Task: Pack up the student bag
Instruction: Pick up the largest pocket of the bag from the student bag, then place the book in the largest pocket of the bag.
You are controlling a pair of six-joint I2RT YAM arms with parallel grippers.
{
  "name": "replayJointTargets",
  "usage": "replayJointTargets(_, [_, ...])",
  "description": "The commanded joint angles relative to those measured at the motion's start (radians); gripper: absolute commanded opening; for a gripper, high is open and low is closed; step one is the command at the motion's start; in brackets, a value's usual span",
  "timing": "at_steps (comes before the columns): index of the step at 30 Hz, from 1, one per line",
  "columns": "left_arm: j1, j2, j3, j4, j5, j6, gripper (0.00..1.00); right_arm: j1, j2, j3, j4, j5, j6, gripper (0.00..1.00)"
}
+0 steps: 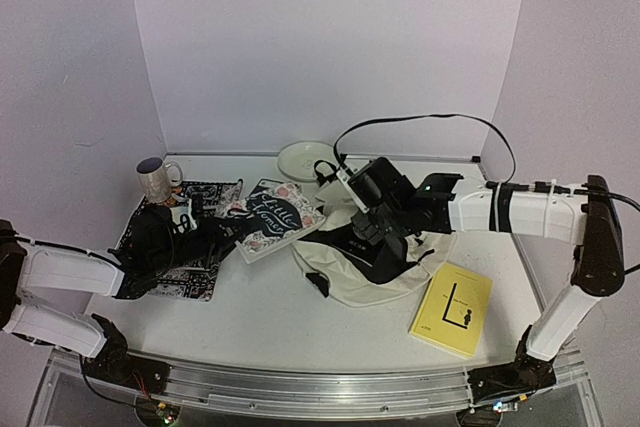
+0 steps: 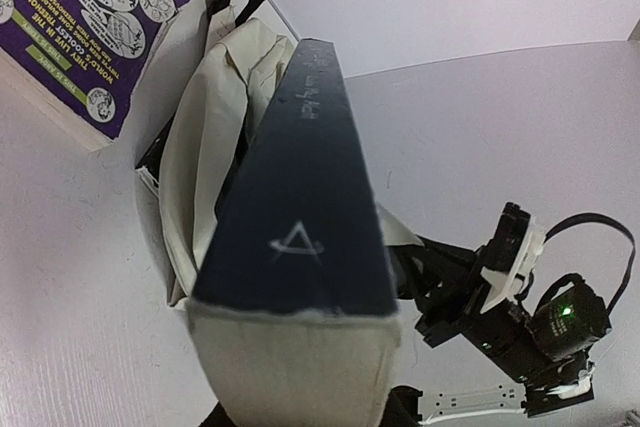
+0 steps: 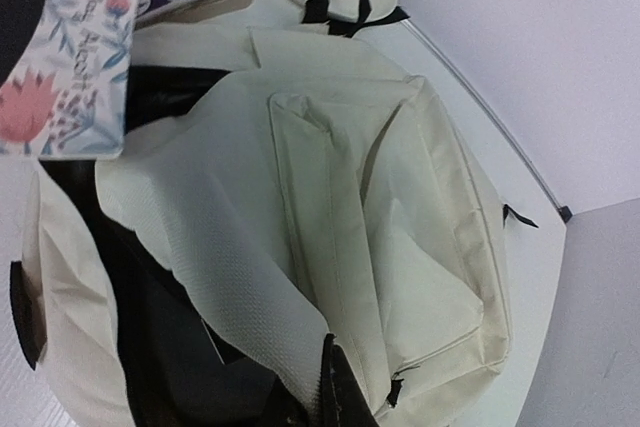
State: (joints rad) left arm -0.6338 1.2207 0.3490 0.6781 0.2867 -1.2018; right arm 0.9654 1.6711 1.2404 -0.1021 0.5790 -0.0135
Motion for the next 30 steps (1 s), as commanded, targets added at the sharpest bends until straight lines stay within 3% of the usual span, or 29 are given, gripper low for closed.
replayJointTargets(1, [0.002,-0.070,-0.004,0.047,0.002,0.002,0.00,-0.006,-0.086,0.109,0.019,0.098,0.080,0.00])
replayJointTargets(11, [-0.076,0.028,0.080,0.046,0.024,-0.019,0.00,-0.005,-0.083,0.167,0.061,0.035,0.092,0.00])
replayJointTargets(30, [-0.203,0.465,0.469,0.088,-0.102,-0.093,0.00,-0.005,-0.102,0.145,0.169,-0.186,0.118,0.00])
